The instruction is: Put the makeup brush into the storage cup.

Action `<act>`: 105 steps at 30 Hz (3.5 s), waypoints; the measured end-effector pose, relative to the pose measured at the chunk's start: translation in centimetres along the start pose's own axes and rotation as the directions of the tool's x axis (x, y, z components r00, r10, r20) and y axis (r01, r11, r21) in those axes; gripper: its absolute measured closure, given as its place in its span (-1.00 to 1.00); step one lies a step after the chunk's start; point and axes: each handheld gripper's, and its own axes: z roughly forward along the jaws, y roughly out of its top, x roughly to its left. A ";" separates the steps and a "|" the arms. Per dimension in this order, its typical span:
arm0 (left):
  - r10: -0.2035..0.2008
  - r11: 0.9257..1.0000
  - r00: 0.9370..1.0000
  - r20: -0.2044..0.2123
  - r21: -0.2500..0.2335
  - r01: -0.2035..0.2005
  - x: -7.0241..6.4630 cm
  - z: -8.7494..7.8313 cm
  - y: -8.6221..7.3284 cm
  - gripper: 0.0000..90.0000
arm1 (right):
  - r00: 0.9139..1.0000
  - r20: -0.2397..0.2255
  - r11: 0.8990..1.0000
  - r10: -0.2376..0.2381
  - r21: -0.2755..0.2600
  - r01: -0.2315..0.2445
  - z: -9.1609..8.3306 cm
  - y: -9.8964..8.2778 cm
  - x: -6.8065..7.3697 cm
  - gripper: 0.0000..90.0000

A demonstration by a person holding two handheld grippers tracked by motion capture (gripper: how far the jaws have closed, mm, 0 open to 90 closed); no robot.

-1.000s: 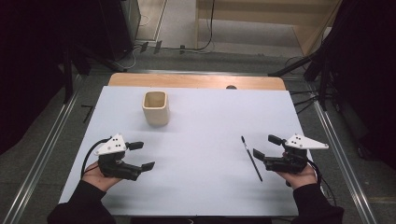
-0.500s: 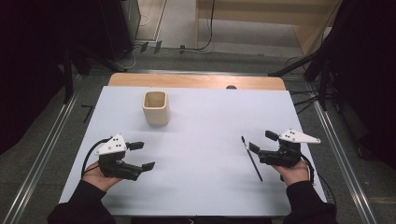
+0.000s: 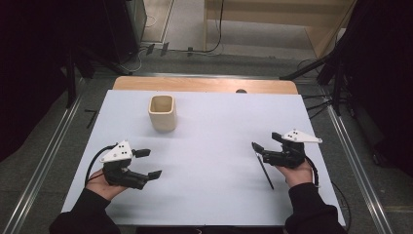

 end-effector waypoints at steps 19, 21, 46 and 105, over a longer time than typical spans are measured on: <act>-0.006 1.000 1.000 -0.002 0.013 0.006 0.1 0.2 -0.1 -0.64 | 0.998 0.025 0.981 -0.056 0.187 0.050 -0.3 1.4 0.8 -0.69; -0.006 1.000 1.000 -0.003 0.014 0.006 0.1 0.2 -0.1 -0.64 | 0.998 0.023 0.977 -0.066 0.203 0.060 -0.5 1.6 1.1 -0.69; -0.011 1.000 1.000 0.010 0.026 0.011 0.1 0.4 -0.1 -0.64 | 0.995 -0.002 0.840 -0.105 0.535 0.090 0.7 3.0 1.9 -0.61; -0.012 1.000 1.000 0.005 0.027 0.012 0.2 0.4 -0.1 -0.64 | 0.971 0.239 0.607 -0.026 0.775 -0.175 4.7 1.4 3.1 0.36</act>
